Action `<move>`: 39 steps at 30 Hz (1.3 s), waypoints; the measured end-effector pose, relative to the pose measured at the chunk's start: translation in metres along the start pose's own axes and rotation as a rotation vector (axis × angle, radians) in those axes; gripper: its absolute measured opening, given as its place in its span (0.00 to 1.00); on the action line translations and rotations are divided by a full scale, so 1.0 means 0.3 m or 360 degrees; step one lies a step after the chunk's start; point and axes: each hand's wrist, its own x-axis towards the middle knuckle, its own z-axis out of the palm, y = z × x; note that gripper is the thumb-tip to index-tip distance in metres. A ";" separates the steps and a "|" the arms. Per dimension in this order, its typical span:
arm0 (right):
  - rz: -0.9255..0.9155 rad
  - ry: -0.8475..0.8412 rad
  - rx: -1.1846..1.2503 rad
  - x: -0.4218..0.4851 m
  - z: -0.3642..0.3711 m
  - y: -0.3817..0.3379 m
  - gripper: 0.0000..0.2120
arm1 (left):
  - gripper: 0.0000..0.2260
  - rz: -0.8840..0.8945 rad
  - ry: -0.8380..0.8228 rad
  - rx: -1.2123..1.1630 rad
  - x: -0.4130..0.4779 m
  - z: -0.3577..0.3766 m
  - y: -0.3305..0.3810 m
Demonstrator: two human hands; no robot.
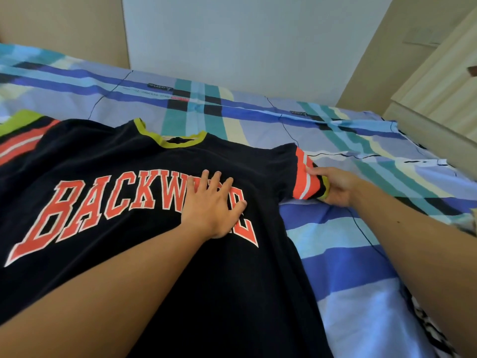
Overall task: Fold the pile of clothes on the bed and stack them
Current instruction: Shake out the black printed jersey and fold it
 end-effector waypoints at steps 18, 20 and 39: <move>0.0062 0.0396 -0.0156 -0.063 0.006 0.000 0.15 | 0.36 -0.0002 0.0049 0.0033 0.000 0.007 0.001; 0.0087 0.0317 -0.0177 -0.049 0.007 -0.013 0.18 | 0.36 -0.0006 0.0047 0.0030 0.001 0.009 -0.002; 0.0058 0.1133 0.0382 0.116 -0.236 0.106 0.45 | 0.36 0.0003 0.0059 0.0028 0.004 0.012 0.000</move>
